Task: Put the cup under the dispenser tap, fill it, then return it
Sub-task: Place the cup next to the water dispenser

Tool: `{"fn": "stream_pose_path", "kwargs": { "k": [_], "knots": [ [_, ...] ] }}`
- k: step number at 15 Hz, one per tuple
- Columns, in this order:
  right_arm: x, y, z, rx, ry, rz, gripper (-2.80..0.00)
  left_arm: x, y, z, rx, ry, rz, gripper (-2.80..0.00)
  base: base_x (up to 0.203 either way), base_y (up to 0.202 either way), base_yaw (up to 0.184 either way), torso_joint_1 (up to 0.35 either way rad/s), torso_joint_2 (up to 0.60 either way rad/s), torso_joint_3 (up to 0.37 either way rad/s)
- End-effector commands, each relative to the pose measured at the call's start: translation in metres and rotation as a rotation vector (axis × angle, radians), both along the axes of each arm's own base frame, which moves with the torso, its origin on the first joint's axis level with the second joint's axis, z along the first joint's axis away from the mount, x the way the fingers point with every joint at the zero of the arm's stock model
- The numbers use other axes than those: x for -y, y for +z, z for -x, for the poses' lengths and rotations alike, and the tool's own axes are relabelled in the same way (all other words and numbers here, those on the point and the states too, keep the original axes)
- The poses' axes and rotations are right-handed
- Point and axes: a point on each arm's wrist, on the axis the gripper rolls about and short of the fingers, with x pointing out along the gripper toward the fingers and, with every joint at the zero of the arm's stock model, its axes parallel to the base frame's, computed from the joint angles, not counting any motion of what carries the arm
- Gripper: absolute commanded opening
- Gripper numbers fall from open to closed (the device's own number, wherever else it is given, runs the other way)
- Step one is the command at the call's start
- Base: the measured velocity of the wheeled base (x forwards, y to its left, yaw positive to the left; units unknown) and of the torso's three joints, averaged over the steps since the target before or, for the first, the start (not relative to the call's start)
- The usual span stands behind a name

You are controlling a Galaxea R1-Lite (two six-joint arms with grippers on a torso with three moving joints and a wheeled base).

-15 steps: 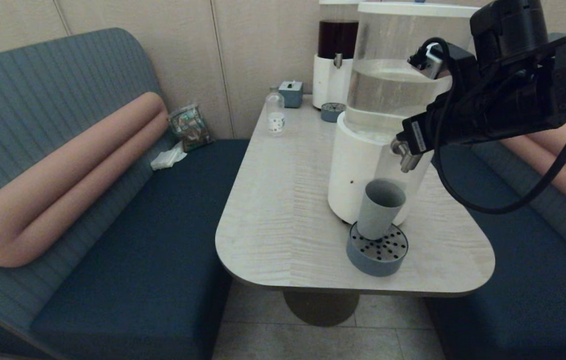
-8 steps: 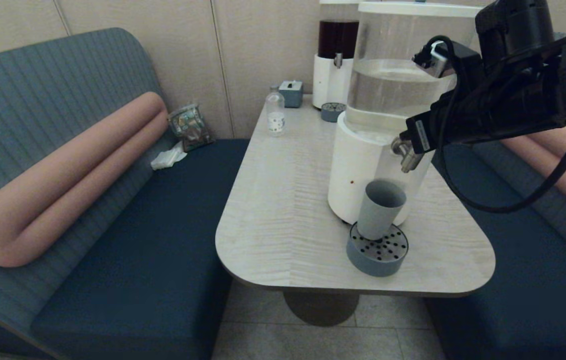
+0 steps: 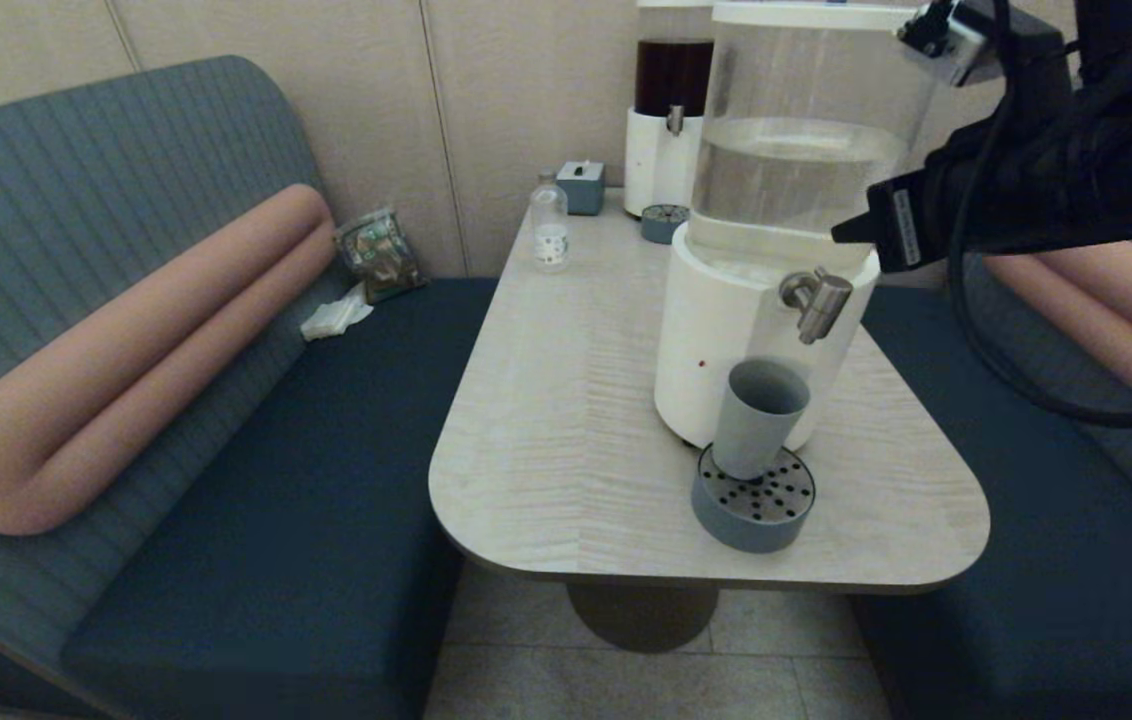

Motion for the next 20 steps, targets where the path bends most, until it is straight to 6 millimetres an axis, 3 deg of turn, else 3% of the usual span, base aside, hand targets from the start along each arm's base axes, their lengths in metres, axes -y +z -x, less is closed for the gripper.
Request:
{"fn": "stream_pose_path", "kwargs": {
  "k": [1,4,6,9,11,14,17,20],
  "knots": [
    [0.009,0.021,0.029,0.068,0.013,-0.031,-2.8,0.0,0.0,0.0,-0.003,0.001,0.0,-2.8,0.0,0.0,0.0,0.0,0.0,0.0],
    [0.036,0.052,0.086,0.187,0.012,-0.086,-2.8,0.0,0.0,0.0,-0.003,0.001,0.0,-2.8,0.0,0.0,0.0,0.0,0.0,0.0],
    [0.062,0.061,0.131,0.258,-0.027,-0.109,-2.8,0.0,0.0,0.0,-0.003,0.001,0.0,-2.8,0.0,0.0,0.0,0.0,0.0,0.0],
    [0.107,0.055,0.189,0.347,-0.246,-0.093,-2.8,0.0,0.0,0.0,-0.003,0.001,0.0,-2.8,0.0,0.0,0.0,0.0,0.0,0.0],
    [0.119,0.045,0.24,0.42,-0.315,-0.094,-2.8,0.0,0.0,0.0,-0.003,0.001,0.0,-2.8,0.0,0.0,0.0,0.0,0.0,0.0],
    [0.126,0.007,0.302,0.479,-0.319,-0.099,-2.8,0.0,0.0,0.0,-0.003,0.001,0.0,-2.8,0.0,0.0,0.0,0.0,0.0,0.0],
    [0.129,-0.053,0.33,0.442,-0.35,-0.084,-2.8,0.0,0.0,0.0,-0.003,0.001,0.0,-2.8,0.0,0.0,0.0,0.0,0.0,0.0],
    [0.128,-0.104,0.34,0.402,-0.389,-0.072,-2.8,0.0,0.0,0.0,-0.003,0.001,0.0,-2.8,0.0,0.0,0.0,0.0,0.0,0.0]
  ]
}}
